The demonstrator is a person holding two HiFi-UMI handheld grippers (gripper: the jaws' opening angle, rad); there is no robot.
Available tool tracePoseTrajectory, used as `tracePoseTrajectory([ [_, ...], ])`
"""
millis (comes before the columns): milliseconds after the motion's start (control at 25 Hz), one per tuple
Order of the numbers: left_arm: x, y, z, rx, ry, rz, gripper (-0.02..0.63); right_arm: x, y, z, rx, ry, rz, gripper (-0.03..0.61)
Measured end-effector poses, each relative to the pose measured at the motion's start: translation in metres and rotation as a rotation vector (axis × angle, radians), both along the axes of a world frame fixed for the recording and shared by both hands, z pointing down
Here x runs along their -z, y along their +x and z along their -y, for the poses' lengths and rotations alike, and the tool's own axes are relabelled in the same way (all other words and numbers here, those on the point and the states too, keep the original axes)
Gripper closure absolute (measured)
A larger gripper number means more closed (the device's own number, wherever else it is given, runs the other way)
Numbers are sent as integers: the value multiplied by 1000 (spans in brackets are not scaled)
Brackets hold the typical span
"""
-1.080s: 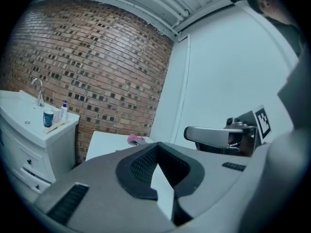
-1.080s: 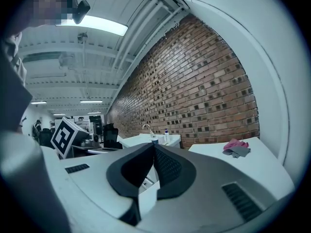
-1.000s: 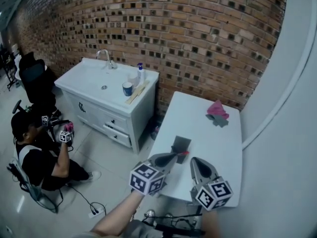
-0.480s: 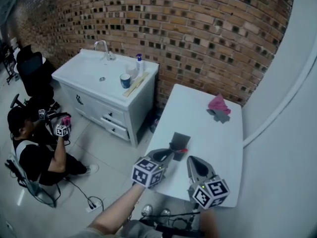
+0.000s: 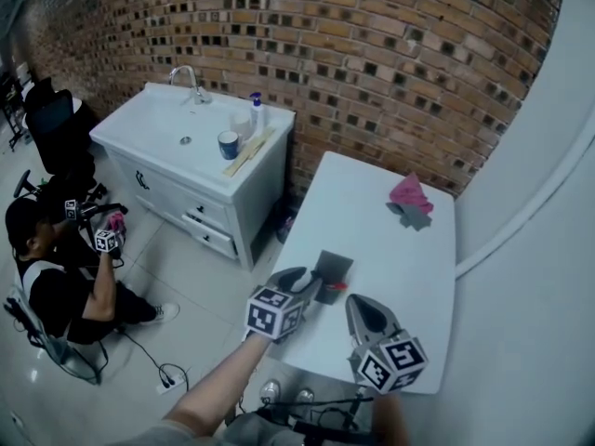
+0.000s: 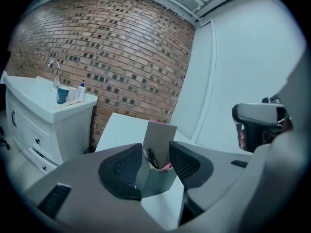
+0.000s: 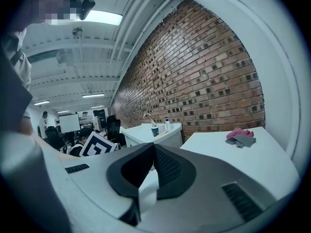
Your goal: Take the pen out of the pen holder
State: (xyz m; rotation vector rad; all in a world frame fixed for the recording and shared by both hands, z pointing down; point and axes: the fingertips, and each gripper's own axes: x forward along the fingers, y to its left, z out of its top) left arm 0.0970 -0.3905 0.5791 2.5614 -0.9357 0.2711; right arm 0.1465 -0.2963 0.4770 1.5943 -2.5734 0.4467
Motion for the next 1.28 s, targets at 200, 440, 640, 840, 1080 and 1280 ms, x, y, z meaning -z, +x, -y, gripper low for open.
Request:
tracePoseTrajectory([
  [200,-15,11,8,-7,-26,26,449,-4,13,1,-17,-15,-7,578],
  [440,-20,15,10,-4,-24,59,451,-5,24,0,-27,-14,1,578],
  [640,-18,11,8,25,4,89,540,-6,26,-2,-36,-21,8,578],
  [840,-12,12,5,16,23,79,554,-5,27,-4,-41,-15,17,578],
  [1080,14,8,0,24,102,69,563,1,29,-10,-53,-2,26,578],
  [1280,44,-2,-9,29,152,37,563,8,27,-14,-54,22,36,578],
])
